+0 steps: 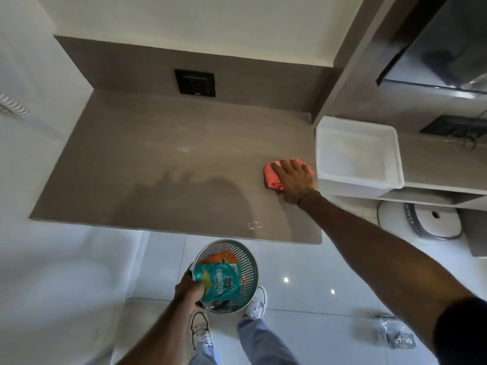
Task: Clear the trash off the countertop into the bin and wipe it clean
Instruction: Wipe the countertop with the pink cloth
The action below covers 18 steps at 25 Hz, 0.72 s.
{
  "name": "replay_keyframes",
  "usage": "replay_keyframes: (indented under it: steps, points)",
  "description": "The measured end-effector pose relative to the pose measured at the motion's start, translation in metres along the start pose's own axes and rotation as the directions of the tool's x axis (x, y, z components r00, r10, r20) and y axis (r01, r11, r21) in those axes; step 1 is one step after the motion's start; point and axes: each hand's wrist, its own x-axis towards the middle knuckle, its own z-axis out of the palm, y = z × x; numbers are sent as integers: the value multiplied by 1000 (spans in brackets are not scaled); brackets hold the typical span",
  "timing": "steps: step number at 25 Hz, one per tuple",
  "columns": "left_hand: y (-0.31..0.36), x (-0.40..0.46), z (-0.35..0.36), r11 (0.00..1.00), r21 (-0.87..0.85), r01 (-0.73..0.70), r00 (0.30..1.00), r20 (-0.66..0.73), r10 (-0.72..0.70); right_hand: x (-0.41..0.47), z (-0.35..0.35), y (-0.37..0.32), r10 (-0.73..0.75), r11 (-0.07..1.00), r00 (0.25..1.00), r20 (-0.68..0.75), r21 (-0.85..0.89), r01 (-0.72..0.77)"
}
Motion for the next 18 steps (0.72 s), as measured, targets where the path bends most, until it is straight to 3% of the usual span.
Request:
replay_keyframes:
  steps: [3,10,18]
  points:
    - [4,8,4,1000,1,-1,1000,3,1,20,-3,5,9,987,1000,1,163,-9]
    - [19,-2,3,997,-75,25,999,33,-23,-8,8,-17,91,984,996,-26,154,-86]
    - [24,-10,-20,998,-55,-33,998,48,35,-107,36,-134,86,972,996,4,220,-85]
